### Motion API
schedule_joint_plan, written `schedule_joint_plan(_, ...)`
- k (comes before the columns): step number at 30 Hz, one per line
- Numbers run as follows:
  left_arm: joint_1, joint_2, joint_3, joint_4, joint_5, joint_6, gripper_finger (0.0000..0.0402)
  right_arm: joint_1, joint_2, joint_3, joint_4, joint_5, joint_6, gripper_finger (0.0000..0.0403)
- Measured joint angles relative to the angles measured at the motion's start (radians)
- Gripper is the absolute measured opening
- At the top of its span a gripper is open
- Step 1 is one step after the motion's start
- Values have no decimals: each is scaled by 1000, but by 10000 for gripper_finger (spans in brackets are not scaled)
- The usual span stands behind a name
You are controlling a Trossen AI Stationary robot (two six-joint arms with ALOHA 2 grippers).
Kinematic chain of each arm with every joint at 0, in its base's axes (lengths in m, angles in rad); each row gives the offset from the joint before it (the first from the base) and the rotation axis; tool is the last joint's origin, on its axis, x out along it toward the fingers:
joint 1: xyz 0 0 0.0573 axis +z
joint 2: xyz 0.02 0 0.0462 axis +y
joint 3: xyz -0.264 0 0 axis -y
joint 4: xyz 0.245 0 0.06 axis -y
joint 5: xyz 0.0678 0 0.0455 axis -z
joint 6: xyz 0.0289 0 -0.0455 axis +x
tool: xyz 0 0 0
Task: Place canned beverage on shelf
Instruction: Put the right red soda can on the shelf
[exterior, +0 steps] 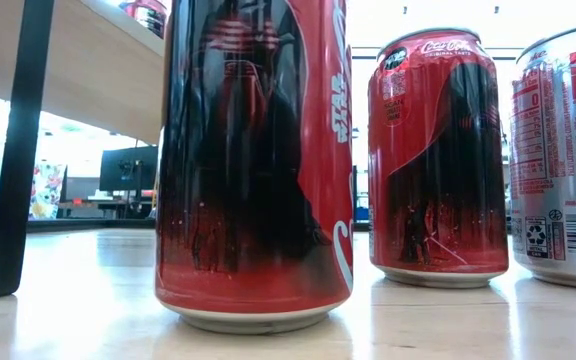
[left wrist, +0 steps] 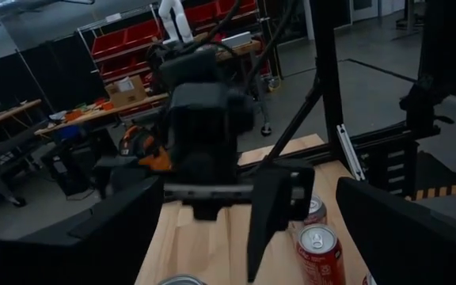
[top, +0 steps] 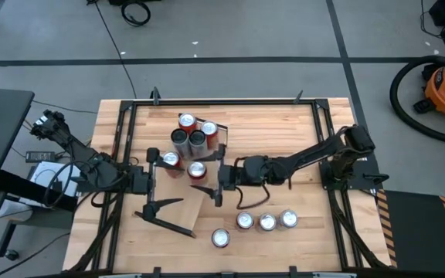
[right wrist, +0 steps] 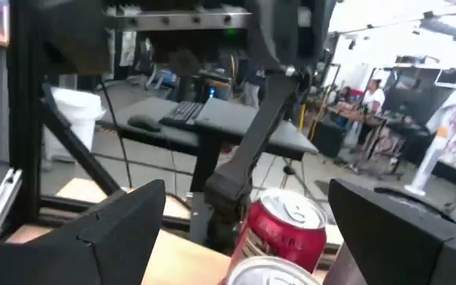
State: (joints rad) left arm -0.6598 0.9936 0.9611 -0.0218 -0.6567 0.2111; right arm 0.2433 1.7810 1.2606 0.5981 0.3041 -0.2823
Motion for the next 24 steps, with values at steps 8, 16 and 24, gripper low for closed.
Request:
schedule_joint_plan(8,0,0,0,-8,-15,-7,387,89,-106,0,-342,266,50,358)
schedule_joint_plan(16,0,-1,0,18,-46,-8,387,127,-46,-2,-494,410,260,346)
schedule_joint_plan(24,0,-1,0,18,-53,-8,387,83,55,-2,-432,411,262,345)
